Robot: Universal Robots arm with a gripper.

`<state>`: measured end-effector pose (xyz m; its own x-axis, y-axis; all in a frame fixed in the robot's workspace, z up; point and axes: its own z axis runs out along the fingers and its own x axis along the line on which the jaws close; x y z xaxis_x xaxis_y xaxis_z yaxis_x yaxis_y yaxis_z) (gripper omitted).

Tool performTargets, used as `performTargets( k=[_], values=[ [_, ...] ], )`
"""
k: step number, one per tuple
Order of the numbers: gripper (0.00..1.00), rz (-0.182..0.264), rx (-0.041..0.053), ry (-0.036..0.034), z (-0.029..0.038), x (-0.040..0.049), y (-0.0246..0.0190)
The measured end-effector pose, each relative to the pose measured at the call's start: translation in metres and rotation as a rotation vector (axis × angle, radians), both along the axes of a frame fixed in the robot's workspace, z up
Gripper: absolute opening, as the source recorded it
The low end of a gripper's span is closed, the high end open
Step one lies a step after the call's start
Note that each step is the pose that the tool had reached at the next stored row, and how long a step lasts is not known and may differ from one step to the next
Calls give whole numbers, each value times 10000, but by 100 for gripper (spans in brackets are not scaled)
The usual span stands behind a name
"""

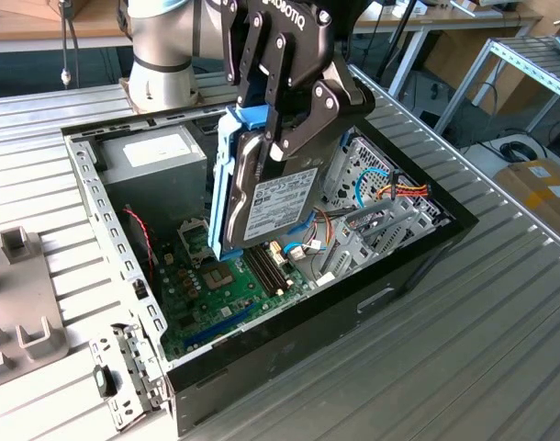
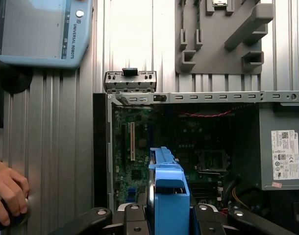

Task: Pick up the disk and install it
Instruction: 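Pick up the disk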

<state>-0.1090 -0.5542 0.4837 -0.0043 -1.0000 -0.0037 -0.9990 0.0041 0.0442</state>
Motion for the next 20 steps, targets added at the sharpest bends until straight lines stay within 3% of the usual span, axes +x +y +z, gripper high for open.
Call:
performTargets(
  k=[20],
  values=[
    [37,1,-24,0,-1,79,0]
  ],
)
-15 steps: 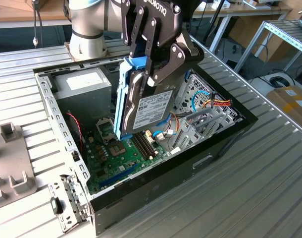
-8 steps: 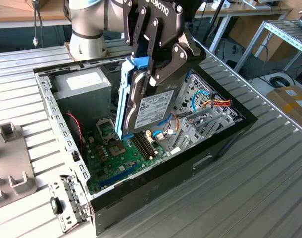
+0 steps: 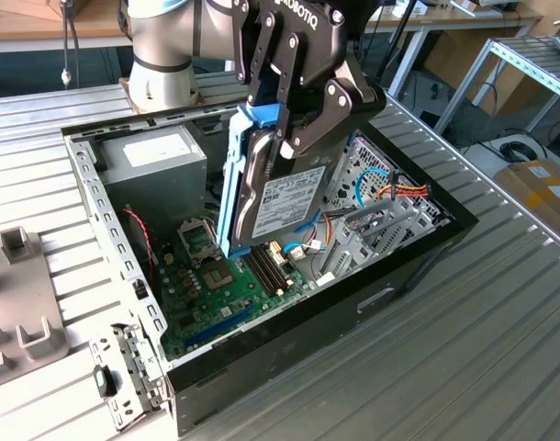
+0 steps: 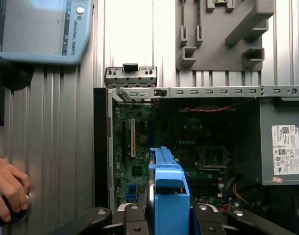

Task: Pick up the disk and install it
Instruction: 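Pick up the disk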

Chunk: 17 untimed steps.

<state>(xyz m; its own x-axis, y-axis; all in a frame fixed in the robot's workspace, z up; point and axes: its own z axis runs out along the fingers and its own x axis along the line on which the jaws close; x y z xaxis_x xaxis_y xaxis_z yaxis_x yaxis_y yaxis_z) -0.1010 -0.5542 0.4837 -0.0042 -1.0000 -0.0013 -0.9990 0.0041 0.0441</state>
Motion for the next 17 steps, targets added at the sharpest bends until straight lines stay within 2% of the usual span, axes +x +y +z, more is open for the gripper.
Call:
performTargets(
  k=[17],
  values=[
    [37,0,-15,0,-2,64,0]
  ],
)
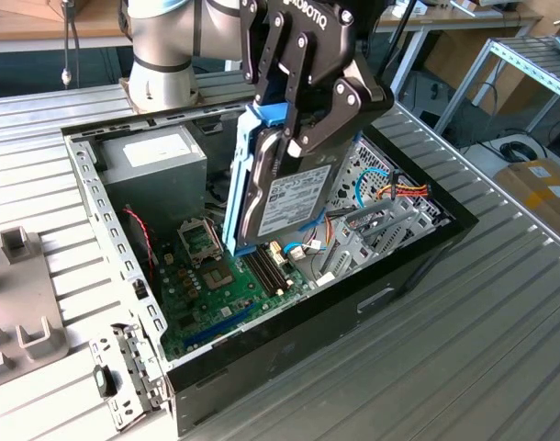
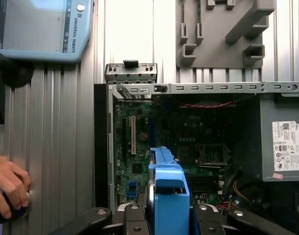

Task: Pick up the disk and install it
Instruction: 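Pick up the disk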

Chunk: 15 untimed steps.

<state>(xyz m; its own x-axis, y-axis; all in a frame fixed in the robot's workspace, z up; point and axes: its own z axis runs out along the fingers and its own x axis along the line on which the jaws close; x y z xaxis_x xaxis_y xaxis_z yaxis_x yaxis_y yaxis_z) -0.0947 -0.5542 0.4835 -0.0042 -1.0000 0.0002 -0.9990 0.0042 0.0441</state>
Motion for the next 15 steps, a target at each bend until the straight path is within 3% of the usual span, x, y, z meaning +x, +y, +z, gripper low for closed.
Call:
performTargets(
  k=[15],
  values=[
    [37,0,-17,0,-3,72,0]
  ],
)
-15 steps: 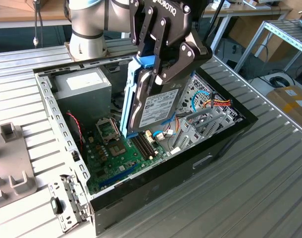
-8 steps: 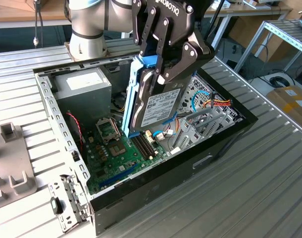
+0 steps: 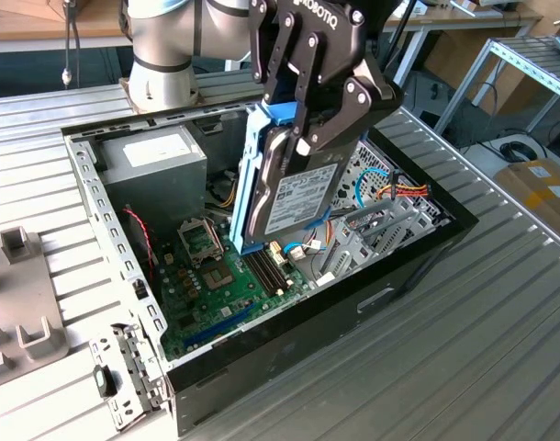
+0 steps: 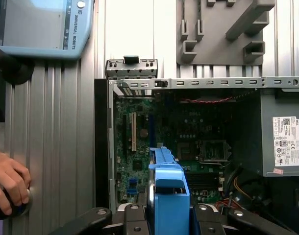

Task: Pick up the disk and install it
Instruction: 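Pick up the disk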

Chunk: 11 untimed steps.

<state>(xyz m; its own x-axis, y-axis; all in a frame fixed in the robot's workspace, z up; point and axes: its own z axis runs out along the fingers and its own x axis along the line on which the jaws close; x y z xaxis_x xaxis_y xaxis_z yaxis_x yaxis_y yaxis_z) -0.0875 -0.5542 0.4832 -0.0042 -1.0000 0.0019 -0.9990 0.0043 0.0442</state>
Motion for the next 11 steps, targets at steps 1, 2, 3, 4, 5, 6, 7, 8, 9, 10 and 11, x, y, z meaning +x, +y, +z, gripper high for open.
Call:
performTargets(
  k=[1,2,3,4,5,6,7,8,9,10,11],
  values=[
    [37,0,-2,0,0,6,0],
    [37,0,-2,0,0,10,0],
    [37,0,-2,0,-1,14,0],
    [37,0,-4,0,-1,21,0],
    [37,0,-4,0,-1,26,0],
    [37,0,-5,0,-1,29,0],
    [37,0,-6,0,-1,35,0],
    [37,0,-7,0,-2,40,0],
    [37,0,-8,0,-2,47,0],
    [37,0,-8,0,-3,50,0],
    [37,1,-8,-1,-3,54,0]
  ],
)
